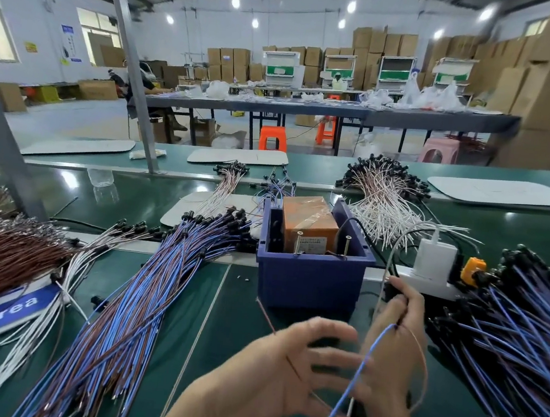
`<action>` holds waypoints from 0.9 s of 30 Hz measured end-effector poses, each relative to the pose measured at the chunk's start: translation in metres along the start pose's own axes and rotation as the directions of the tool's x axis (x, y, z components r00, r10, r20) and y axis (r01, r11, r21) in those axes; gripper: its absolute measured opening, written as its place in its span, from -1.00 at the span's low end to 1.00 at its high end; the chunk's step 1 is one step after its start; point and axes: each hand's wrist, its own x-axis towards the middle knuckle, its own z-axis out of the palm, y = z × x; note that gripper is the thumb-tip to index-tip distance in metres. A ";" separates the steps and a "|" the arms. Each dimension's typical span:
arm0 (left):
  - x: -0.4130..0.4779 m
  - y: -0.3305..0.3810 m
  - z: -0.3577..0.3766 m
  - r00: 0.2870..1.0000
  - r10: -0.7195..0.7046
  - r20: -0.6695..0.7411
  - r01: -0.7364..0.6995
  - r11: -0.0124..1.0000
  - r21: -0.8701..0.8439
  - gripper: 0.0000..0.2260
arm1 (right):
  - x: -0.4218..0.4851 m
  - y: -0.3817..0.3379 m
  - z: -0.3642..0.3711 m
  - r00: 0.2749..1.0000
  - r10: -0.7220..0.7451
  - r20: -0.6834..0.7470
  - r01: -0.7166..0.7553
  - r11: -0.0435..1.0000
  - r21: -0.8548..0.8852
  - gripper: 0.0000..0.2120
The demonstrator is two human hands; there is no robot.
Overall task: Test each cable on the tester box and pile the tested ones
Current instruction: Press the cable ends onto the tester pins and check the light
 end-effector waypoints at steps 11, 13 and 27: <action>-0.008 0.006 -0.004 0.977 0.041 0.210 0.000 0.981 -0.192 -0.71 | 0.016 0.012 -0.008 0.997 0.001 -0.077 -0.015 0.984 -0.178 -0.75; -0.008 0.015 -0.013 0.985 0.136 0.108 -0.099 0.950 -0.298 -0.81 | 0.020 0.015 -0.009 0.993 0.081 -0.084 -0.092 0.986 -0.138 -0.75; -0.009 0.016 -0.047 0.863 0.447 -0.234 -0.501 0.709 -0.496 -0.48 | 0.008 -0.001 -0.001 0.996 0.087 0.000 -0.084 0.963 0.256 -0.66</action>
